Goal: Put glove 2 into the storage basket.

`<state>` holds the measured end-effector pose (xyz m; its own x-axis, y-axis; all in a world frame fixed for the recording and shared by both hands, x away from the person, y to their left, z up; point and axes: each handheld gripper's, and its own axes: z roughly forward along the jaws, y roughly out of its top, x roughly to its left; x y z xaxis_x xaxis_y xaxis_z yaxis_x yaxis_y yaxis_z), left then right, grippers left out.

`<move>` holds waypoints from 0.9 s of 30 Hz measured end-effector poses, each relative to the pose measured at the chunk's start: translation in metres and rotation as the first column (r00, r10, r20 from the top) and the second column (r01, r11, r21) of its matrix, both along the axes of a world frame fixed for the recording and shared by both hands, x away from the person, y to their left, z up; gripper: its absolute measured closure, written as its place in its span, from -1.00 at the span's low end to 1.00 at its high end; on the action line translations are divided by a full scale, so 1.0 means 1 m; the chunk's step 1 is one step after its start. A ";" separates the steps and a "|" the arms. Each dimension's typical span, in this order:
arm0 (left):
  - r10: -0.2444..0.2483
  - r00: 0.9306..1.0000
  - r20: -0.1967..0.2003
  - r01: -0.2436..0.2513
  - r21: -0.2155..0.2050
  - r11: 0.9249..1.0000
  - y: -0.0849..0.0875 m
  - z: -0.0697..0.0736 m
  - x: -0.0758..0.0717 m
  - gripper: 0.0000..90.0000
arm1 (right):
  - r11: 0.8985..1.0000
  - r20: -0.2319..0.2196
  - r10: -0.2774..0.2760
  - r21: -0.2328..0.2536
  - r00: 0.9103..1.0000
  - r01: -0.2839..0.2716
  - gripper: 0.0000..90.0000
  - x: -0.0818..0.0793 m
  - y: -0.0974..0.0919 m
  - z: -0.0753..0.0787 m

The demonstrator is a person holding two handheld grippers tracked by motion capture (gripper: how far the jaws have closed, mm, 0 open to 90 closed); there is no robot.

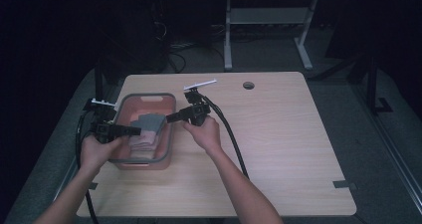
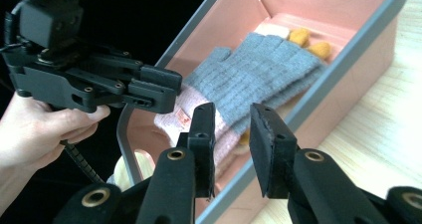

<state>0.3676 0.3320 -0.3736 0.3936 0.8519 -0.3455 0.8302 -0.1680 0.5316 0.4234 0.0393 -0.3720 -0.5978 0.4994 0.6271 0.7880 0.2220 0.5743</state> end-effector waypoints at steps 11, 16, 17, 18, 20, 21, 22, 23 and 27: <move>0.012 0.997 0.072 -0.007 -0.072 0.997 0.003 0.013 -0.003 0.37 | 1.000 0.000 -0.025 0.007 1.000 0.025 0.54 -0.003 -0.018 0.000; -0.005 0.998 0.067 0.012 -0.109 0.994 -0.002 0.014 -0.003 0.33 | 0.999 0.003 -0.034 0.006 0.999 0.034 0.53 -0.004 -0.024 0.001; -0.005 0.998 0.066 0.013 -0.118 0.993 -0.003 0.014 -0.003 0.31 | 0.999 0.007 -0.035 0.005 0.999 0.034 0.52 -0.004 -0.026 0.001; -0.006 0.998 0.069 0.014 -0.123 0.992 -0.004 0.015 -0.003 0.30 | 0.999 0.002 -0.037 0.010 0.999 0.037 0.52 -0.005 -0.028 0.002; -0.012 0.997 0.073 0.021 -0.133 0.991 -0.005 0.017 -0.002 0.29 | 0.999 0.000 -0.038 0.010 0.999 0.038 0.50 -0.005 -0.031 0.002; -0.012 0.997 0.077 0.023 -0.142 0.990 -0.006 0.018 -0.002 0.28 | 0.999 0.003 -0.039 0.011 0.999 0.039 0.49 -0.005 -0.033 0.002; -0.012 0.997 0.082 0.024 -0.153 0.988 -0.008 0.019 -0.003 0.28 | 0.999 0.005 -0.043 0.006 0.999 0.043 0.47 -0.005 -0.037 0.002; -0.017 0.996 0.087 0.030 -0.152 0.988 -0.009 0.020 -0.003 0.28 | 0.999 0.005 -0.043 0.006 0.999 0.043 0.47 -0.005 -0.037 0.002; -0.035 0.995 0.093 0.050 -0.158 0.986 -0.016 0.024 -0.003 0.26 | 0.999 0.010 -0.050 0.009 0.999 0.050 0.45 -0.005 -0.048 0.003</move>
